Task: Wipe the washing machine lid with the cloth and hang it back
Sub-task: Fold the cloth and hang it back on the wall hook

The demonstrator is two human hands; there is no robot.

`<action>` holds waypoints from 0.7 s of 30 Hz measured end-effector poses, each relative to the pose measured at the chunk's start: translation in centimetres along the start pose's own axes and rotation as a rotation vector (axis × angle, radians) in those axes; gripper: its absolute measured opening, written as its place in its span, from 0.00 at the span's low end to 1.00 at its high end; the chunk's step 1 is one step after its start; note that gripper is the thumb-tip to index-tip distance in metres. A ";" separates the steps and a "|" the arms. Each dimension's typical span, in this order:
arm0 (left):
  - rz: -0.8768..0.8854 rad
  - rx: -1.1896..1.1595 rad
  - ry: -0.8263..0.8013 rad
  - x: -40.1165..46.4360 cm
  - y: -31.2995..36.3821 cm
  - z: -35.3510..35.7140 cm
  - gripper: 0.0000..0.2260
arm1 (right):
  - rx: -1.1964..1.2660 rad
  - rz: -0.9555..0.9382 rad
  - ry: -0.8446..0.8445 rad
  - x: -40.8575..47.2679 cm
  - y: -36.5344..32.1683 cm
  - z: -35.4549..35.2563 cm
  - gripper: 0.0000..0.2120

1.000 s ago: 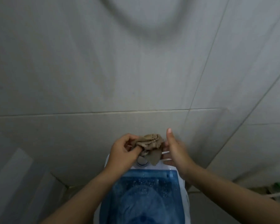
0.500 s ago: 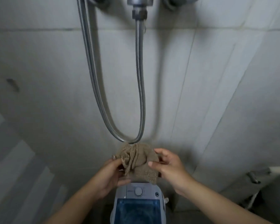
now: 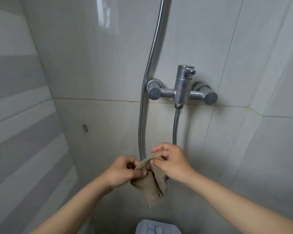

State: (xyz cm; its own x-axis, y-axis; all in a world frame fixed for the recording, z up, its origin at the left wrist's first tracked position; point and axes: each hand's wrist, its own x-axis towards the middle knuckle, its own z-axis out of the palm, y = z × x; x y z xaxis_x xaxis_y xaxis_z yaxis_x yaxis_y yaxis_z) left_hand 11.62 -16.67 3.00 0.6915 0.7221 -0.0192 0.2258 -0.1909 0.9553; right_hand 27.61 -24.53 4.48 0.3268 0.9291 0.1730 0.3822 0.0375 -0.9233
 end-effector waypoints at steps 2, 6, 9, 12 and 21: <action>0.056 0.084 0.125 0.0 -0.2 -1.6 0.10 | -0.073 -0.059 -0.016 1.0 -0.9 0.9 0.12; 0.216 0.522 0.298 0.0 -0.6 -6.1 0.08 | -0.259 -0.302 -0.040 2.9 -2.8 3.1 0.11; 0.338 0.742 0.397 -0.1 -1.4 -9.4 0.10 | -0.506 -0.610 -0.054 5.0 -3.0 5.3 0.07; 0.430 0.938 0.426 0.1 -2.4 -12.7 0.09 | -0.757 -0.874 -0.092 7.1 -2.5 7.9 0.02; 0.626 1.435 0.461 2.5 -6.5 -20.5 0.07 | -1.081 -1.263 -0.042 14.2 -0.1 14.6 0.09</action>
State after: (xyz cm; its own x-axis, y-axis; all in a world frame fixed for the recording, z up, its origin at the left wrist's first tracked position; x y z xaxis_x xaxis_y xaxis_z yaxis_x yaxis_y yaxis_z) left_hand -2.14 -0.02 2.80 0.7233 0.3739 0.5806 0.6037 -0.7505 -0.2687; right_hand 19.59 -5.98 2.04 -0.6492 0.5233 0.5520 0.7595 0.4857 0.4328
